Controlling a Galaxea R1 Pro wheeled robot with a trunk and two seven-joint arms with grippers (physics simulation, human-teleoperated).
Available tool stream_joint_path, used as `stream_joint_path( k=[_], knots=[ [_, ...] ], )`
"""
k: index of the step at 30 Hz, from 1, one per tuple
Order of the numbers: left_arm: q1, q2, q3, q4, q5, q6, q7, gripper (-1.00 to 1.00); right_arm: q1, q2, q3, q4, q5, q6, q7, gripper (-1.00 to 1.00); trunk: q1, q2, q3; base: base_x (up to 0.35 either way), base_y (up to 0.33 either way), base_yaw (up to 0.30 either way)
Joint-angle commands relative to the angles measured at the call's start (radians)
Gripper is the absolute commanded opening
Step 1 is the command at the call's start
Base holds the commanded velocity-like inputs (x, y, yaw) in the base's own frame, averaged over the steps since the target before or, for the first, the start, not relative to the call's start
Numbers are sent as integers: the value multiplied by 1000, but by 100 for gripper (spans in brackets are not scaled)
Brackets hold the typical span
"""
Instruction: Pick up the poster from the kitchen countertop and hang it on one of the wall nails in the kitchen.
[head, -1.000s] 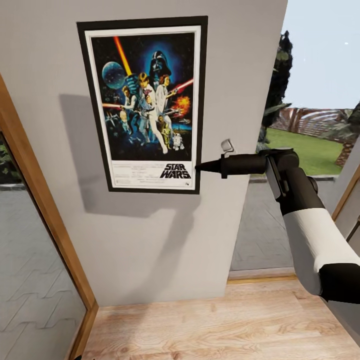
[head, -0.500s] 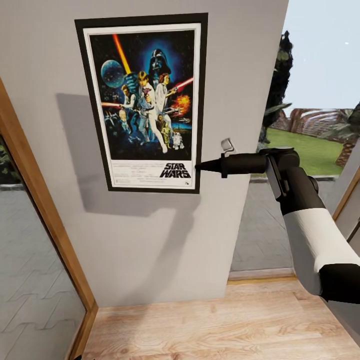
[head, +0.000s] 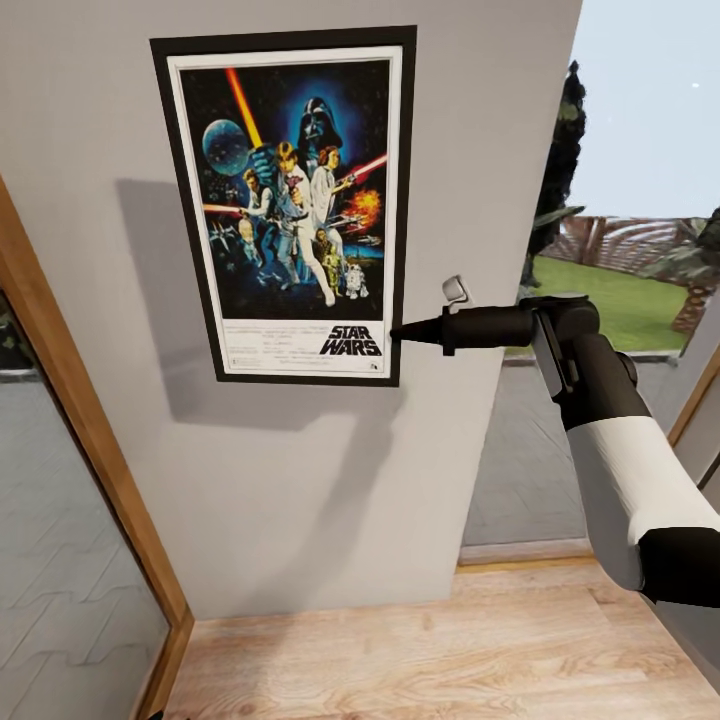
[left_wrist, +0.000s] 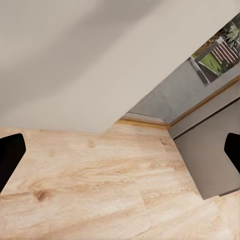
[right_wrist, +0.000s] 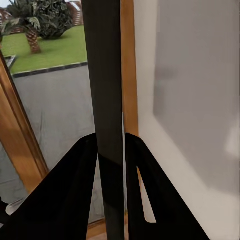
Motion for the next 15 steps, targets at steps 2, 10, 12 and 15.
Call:
stream_joint_path(
  k=[2, 10, 12, 15],
  knots=[
    [-1, 0, -4, 1, 4, -5, -2, 100, -1, -1, 1, 0, -3, 12, 3, -100, 1, -2, -2, 133, 0, 0],
    [-1, 0, -4, 1, 4, -5, -2, 100, -1, -1, 1, 0, -3, 12, 3, -100, 1, -2, -2, 129, 2, 0],
    [-1, 0, -4, 1, 4, -5, -2, 100, -1, -1, 1, 0, -3, 12, 3, -100, 1, -2, -2, 218, 42, 0],
    [-1, 0, -4, 1, 5, -5, -2, 100, -1, -1, 1, 0, -3, 12, 3, -100, 1, -2, -2, 130, 24, 0]
  ],
)
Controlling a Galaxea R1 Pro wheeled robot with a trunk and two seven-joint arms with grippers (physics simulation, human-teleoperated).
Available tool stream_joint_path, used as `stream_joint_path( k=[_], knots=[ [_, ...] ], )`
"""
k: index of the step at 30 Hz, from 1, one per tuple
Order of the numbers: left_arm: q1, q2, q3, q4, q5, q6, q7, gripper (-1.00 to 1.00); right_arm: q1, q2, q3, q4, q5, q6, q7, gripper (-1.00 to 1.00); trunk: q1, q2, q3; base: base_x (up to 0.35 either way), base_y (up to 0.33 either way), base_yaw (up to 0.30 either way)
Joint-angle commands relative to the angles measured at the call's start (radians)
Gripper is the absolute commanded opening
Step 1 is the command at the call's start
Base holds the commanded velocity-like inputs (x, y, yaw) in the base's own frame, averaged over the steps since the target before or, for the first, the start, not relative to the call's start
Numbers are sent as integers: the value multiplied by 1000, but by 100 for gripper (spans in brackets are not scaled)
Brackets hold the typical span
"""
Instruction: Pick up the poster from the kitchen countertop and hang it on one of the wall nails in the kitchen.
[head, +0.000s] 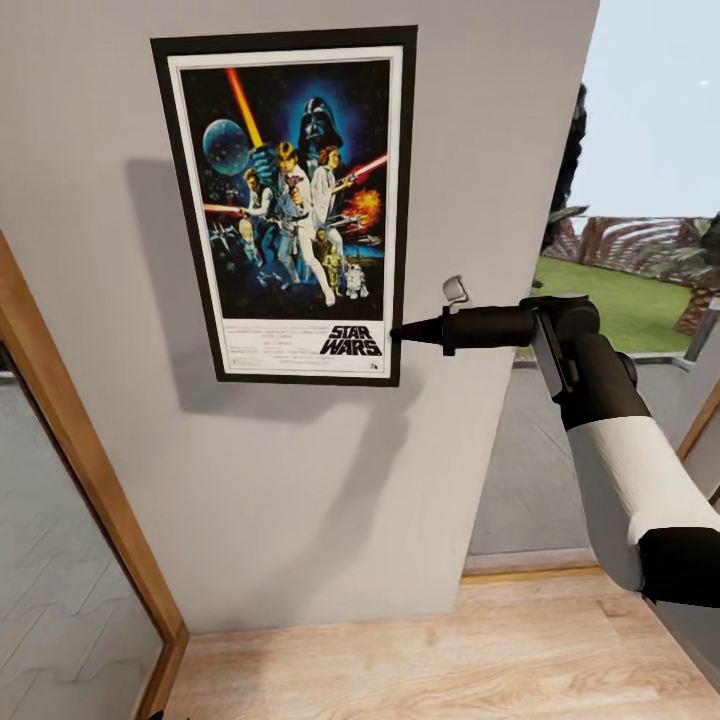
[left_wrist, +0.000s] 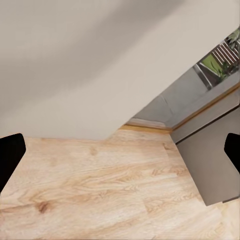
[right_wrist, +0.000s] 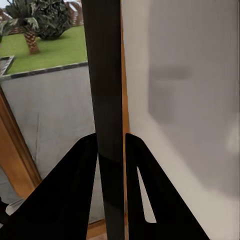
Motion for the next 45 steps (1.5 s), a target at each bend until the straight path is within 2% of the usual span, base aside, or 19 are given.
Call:
stream_joint_path(
  k=[1, 45],
  knots=[
    [-1, 0, -4, 1, 5, -5, -2, 100, -1, -1, 1, 0, -3, 12, 3, -100, 1, -2, -2, 26, 5, 0],
    [0, 6, -4, 1, 4, -4, -2, 100, -1, -1, -3, 0, -3, 14, 3, -100, 1, -2, -2, 88, 10, 0]
  ],
)
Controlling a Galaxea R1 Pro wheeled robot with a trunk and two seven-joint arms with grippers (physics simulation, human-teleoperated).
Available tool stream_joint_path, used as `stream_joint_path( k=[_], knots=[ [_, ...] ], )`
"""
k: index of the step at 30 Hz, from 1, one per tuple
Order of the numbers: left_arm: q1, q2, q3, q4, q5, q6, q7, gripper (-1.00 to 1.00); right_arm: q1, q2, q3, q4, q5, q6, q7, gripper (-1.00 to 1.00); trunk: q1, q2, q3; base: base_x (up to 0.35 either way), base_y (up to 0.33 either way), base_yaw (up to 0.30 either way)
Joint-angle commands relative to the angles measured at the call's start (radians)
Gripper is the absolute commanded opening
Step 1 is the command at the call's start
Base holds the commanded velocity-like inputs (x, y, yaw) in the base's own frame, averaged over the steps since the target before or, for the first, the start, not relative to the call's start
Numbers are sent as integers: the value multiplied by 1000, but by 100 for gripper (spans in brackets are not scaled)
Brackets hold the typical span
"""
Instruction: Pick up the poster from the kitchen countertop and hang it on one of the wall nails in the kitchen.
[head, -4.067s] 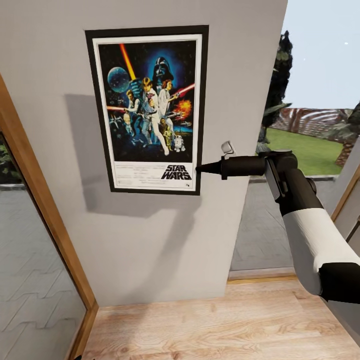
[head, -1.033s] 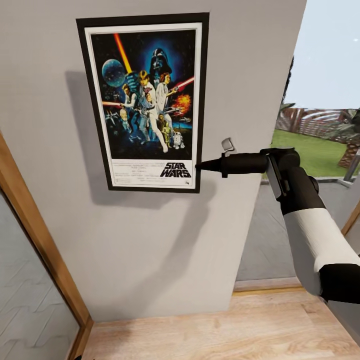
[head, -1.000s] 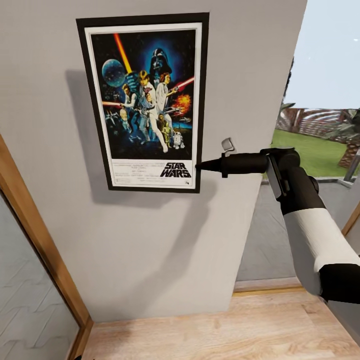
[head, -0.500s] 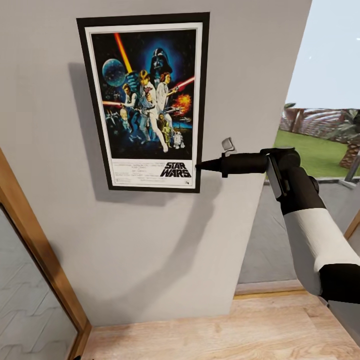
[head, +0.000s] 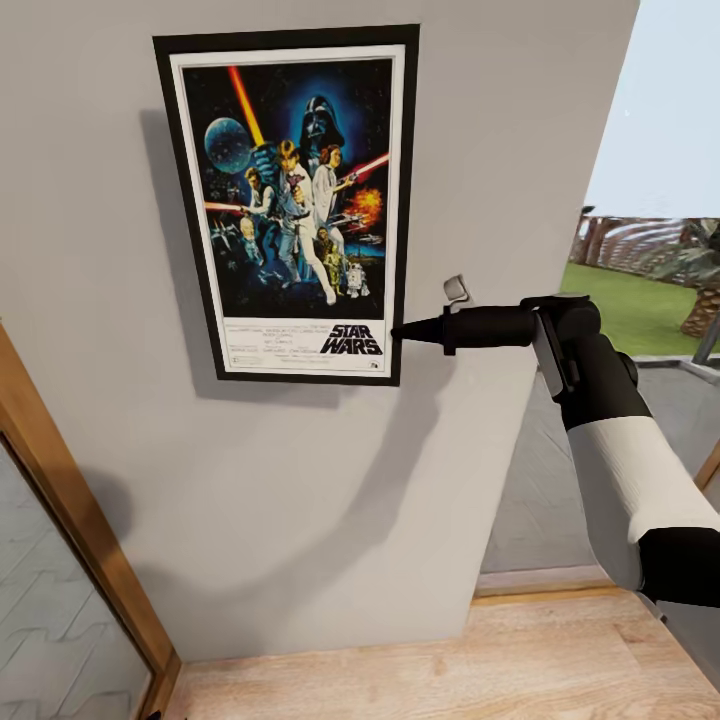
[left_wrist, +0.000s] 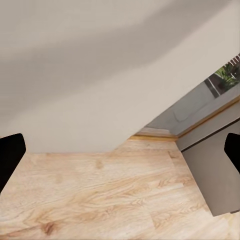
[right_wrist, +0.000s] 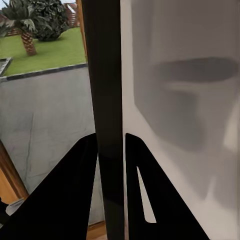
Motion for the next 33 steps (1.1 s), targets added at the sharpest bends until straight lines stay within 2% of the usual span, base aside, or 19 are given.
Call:
stream_joint_path(
  k=[1, 23, 33],
  knots=[
    [-1, 0, -4, 1, 5, -5, -2, 100, -1, -1, 2, 0, -3, 12, 3, -100, 1, -2, -2, 28, 4, 0],
    [-2, 0, -4, 1, 5, -5, -2, 100, -1, -1, 1, 0, -3, 12, 3, -100, 1, -2, -2, 98, 16, 0],
    [-1, 0, -4, 1, 5, -5, -2, 100, -1, -1, 1, 0, -3, 12, 3, -100, 1, -2, -2, 27, 4, 0]
  ],
)
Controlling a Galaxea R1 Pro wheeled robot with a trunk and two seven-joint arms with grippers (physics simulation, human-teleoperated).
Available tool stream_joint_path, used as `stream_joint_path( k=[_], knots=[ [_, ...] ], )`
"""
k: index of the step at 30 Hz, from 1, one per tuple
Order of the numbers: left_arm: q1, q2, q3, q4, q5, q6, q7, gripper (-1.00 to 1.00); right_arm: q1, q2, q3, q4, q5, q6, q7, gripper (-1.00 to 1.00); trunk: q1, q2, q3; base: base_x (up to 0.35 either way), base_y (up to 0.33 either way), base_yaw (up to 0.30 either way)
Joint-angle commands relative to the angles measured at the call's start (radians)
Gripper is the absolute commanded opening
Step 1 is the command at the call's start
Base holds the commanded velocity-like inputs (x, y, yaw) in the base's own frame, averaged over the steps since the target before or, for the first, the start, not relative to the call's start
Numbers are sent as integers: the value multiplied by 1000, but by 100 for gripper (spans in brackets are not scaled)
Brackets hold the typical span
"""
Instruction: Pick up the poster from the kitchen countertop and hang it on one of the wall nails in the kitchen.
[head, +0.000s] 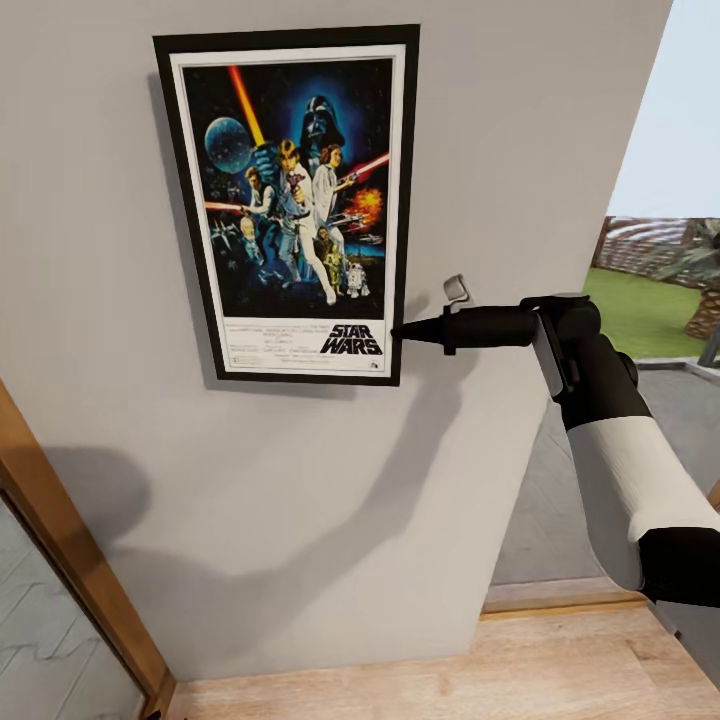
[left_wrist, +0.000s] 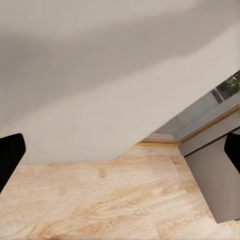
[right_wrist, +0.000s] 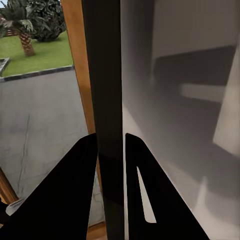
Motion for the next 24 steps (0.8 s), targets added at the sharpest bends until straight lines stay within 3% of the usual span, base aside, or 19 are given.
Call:
stream_joint_path(
  k=[1, 24],
  knots=[
    [-1, 0, -4, 1, 4, -5, -2, 100, -1, -1, 2, 0, -3, 12, 3, -100, 1, -2, -2, 2, 0, 0],
    [-1, 0, -4, 1, 4, -5, -2, 100, -1, -1, 2, 0, -3, 12, 3, -100, 1, -2, -2, 45, 0, 0]
  ],
)
